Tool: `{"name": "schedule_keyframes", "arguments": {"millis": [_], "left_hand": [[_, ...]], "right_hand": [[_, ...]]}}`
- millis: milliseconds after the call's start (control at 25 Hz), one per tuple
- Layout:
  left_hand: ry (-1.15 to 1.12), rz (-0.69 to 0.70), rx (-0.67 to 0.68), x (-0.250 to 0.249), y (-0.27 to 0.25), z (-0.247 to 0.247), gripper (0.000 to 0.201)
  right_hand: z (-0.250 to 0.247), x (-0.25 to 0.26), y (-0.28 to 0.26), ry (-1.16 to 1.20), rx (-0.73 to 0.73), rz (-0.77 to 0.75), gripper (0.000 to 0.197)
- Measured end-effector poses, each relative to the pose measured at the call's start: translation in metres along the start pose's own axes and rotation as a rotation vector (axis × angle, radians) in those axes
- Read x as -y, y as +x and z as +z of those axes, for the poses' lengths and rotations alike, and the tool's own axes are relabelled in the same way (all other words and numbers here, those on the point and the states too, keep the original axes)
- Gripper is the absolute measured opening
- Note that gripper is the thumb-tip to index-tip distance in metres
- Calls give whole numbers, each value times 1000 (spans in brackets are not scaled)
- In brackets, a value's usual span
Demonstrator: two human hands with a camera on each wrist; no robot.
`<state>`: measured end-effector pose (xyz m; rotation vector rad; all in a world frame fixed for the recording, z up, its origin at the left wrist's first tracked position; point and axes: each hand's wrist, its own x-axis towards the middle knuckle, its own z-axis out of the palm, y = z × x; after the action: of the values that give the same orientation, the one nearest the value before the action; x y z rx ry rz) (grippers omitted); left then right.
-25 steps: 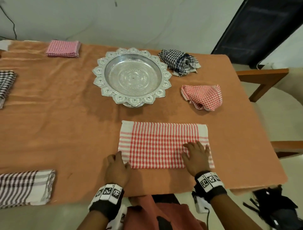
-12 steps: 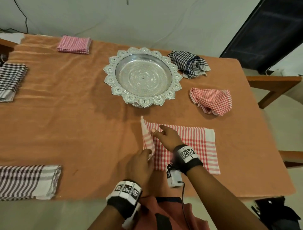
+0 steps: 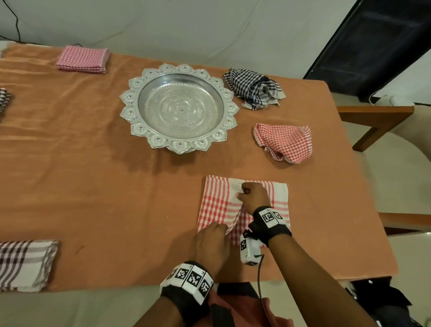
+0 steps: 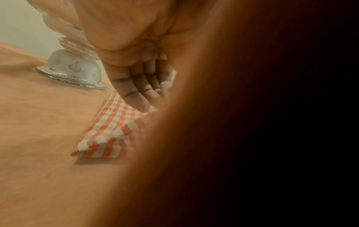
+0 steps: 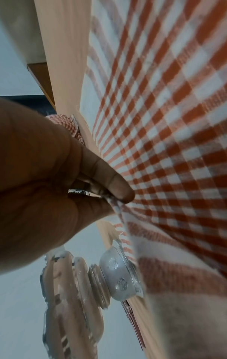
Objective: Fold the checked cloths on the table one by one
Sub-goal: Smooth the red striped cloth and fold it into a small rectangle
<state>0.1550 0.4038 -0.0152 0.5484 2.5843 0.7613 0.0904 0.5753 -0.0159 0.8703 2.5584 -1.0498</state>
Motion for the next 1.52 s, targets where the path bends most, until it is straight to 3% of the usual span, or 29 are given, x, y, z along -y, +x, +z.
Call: {"name": "schedule_keyframes", "arguments": {"millis": [440, 760, 920, 1040, 1120, 1240, 1280, 1400, 1520], "left_hand": [[40, 33, 81, -113, 31, 64, 17], [61, 20, 150, -145, 44, 104, 19], [44, 20, 182, -143, 44, 111, 21], [16, 46, 187, -145, 37, 100, 30], [39, -53, 74, -135, 31, 86, 35], [-4, -359, -196, -99, 22, 61, 41], [-27, -453, -227, -88, 20, 55, 42], [-203, -659, -88, -67, 21, 47, 29], [-253, -703, 6, -56, 23, 44, 21]], "right_hand": [[-85, -82, 45, -63, 32, 10, 46], [-103, -113, 58, -120, 90, -78, 38], [-106, -113, 63, -159, 82, -128, 48], [-111, -113, 67, -239, 138, -129, 68], [-114, -112, 72, -331, 154, -175, 82], [-115, -103, 81, -400, 182, -294, 71], [-114, -100, 83, -436, 221, -325, 68], [-109, -91, 85, -575, 281, -369, 64], [-105, -88, 82, -528, 298, -367, 55]]}}
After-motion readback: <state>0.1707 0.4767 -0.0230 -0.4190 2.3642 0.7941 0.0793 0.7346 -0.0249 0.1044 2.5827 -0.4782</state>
